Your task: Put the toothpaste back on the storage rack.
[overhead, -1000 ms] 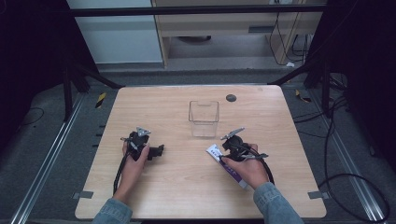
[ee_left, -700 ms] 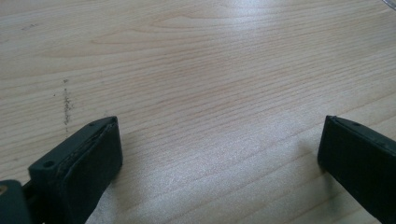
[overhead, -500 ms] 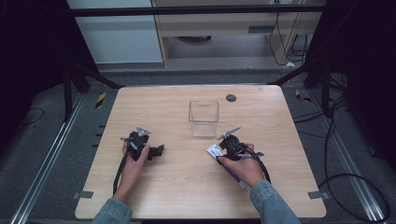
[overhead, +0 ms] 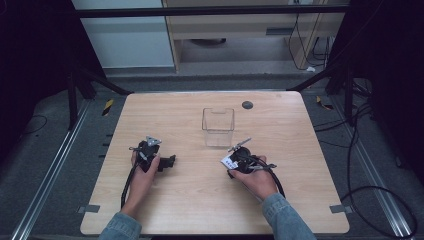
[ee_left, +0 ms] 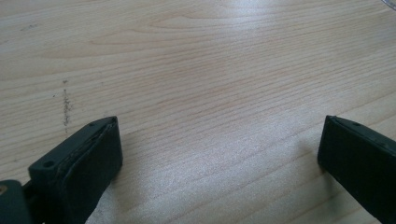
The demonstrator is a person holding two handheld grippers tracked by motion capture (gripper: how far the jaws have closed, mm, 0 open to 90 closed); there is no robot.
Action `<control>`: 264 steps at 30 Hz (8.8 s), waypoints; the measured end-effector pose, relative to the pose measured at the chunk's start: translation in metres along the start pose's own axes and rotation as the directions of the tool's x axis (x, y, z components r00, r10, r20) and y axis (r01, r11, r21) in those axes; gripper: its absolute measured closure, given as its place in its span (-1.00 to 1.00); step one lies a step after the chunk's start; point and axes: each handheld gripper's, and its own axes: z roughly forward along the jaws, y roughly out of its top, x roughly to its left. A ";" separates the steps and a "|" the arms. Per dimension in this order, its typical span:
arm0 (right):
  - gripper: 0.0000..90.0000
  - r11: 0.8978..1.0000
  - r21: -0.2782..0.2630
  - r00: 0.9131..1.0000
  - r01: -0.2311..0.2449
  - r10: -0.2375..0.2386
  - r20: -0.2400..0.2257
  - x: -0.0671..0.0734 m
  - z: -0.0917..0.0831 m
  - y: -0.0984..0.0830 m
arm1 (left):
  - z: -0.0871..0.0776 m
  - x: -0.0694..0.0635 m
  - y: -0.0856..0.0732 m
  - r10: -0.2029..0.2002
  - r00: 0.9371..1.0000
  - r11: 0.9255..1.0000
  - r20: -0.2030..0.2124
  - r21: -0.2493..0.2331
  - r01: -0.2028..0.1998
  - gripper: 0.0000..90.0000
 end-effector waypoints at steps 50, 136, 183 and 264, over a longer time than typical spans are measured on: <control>0.77 0.999 -0.035 1.000 -0.001 0.002 0.025 -0.018 -0.026 -0.003 | 0.000 0.000 0.000 0.002 1.000 1.000 0.003 -0.001 -0.002 -1.00; 0.78 0.797 -0.590 0.988 -0.131 0.153 -0.013 -0.055 -0.153 0.111 | 0.000 0.000 0.000 -0.001 1.000 1.000 0.003 -0.006 0.001 -1.00; 0.78 0.681 -0.726 0.987 -0.096 0.162 0.021 -0.036 -0.118 0.174 | 0.000 0.000 0.000 -0.002 1.000 1.000 0.004 -0.005 0.002 -1.00; 0.77 0.766 -0.642 0.992 -0.017 0.091 0.083 -0.015 -0.028 0.143 | 0.000 0.000 0.000 0.001 1.000 1.000 0.006 -0.003 -0.001 -1.00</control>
